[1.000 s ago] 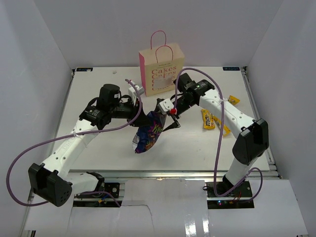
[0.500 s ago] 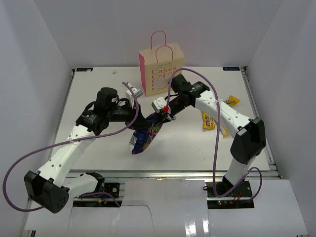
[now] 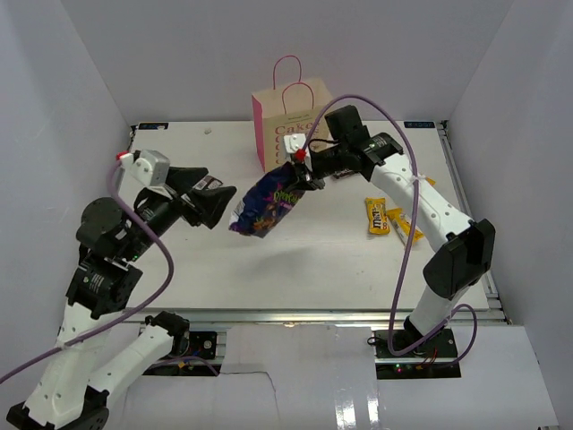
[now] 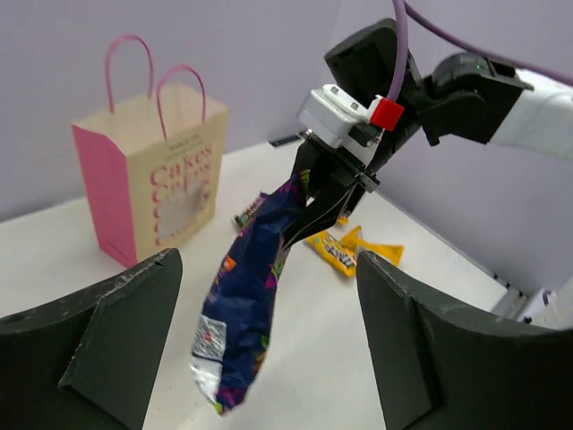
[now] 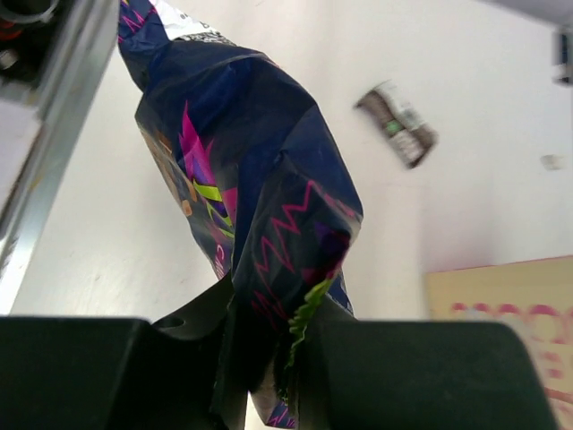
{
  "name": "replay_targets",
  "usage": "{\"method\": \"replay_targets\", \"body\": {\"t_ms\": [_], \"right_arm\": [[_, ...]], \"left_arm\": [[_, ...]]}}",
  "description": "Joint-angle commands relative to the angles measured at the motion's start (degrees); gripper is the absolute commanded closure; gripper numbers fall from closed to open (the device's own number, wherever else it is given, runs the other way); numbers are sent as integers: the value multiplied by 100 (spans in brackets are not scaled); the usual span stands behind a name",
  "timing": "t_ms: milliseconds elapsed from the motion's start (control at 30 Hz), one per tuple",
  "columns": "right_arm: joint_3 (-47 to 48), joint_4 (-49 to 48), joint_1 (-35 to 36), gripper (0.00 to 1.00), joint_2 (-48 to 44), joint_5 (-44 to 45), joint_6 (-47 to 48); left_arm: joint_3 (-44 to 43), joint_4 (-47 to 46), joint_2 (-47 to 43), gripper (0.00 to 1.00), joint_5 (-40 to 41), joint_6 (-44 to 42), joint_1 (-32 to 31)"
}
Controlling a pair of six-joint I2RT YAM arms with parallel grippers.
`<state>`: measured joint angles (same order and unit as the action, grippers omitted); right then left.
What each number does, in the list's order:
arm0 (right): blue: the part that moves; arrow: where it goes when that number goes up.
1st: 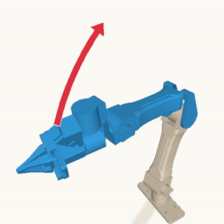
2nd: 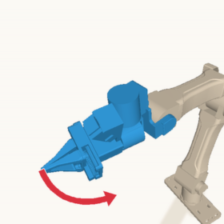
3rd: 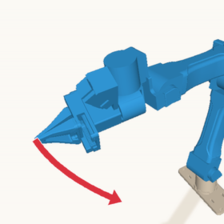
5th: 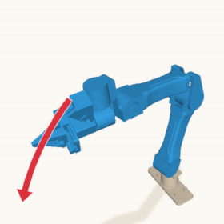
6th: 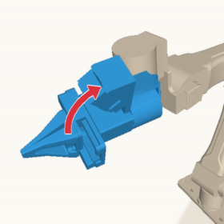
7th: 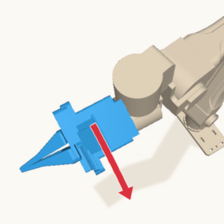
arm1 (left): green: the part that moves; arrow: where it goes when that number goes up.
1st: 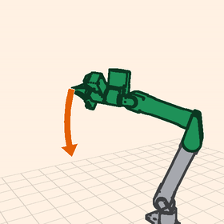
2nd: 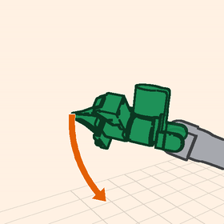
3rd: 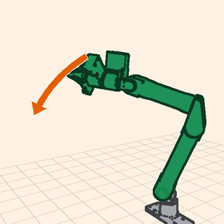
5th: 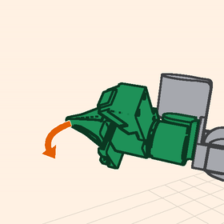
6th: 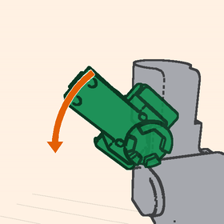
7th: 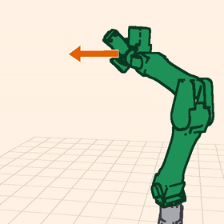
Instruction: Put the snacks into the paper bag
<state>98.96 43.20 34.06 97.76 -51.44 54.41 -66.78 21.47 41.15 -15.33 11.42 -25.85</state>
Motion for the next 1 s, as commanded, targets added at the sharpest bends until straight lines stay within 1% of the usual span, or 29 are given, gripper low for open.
{"method": "replay_targets", "body": {"t_ms": [0, 33, 67, 100, 133, 167, 200, 233, 267, 300, 333, 367, 467, 533, 633, 733, 867, 967], "right_arm": [[782, -2109, 4, 92, -433, -236, -1414], [1001, -2331, 12, 92, -398, -157, -1599], [1125, -2777, 13, 92, -302, 53, -1931], [1291, -2947, -5, 92, -231, 160, -2091], [1702, -3114, -14, 92, -135, 274, -2232], [1923, -3273, -23, 92, 75, 545, -2512], [2126, -3631, -40, 92, 181, 704, -2628], [2519, -3800, -49, 92, 287, 862, -2724], [2715, -3975, -49, 92, 523, 1194, -2839], [2908, -4151, -66, 92, 638, 1346, -2909], [3075, -4605, -101, 92, 753, 1504, -2997], [3364, -4819, -119, 92, 963, 1749, -3094], [3823, -5478, -128, 92, 1324, 2172, -3148], [3999, -5619, -137, 92, 1517, 2470, -3025], [4009, -5918, -181, 92, 1667, 2849, -2788], [4044, -6086, -356, 92, 1808, 3025, -2673], [4061, -6131, -734, 92, 1896, 3061, -2638], [4053, -6078, -1006, 92, 1879, 2947, -2778]], "left_arm": [[-116, 102, -71, 11, 706, -17, 9], [-46, 146, -141, 11, 733, -8, 9], [16, 164, -185, 11, 760, 35, 9], [86, 164, -229, 11, 795, 79, 9], [226, 155, -282, 11, 795, 123, 9], [297, 147, -378, 11, 812, 202, 9], [358, 129, -423, 11, 830, 237, 9], [411, 112, -467, 11, 848, 264, 9], [516, 103, -545, 11, 856, 290, 9], [569, 85, -590, 11, 865, 343, 9], [613, 76, -634, 11, 891, 352, 9], [684, 67, -660, 11, 909, 370, 9], [807, 67, -809, 11, 971, 396, 9], [851, 67, -845, 11, 997, 396, 9], [939, 76, -906, 11, 1032, 431, 9], [1009, 85, -950, 11, 1050, 457, 9], [1150, 94, -959, 11, 1059, 475, 9], [1255, 94, -959, 11, 1032, 528, 9]]}}
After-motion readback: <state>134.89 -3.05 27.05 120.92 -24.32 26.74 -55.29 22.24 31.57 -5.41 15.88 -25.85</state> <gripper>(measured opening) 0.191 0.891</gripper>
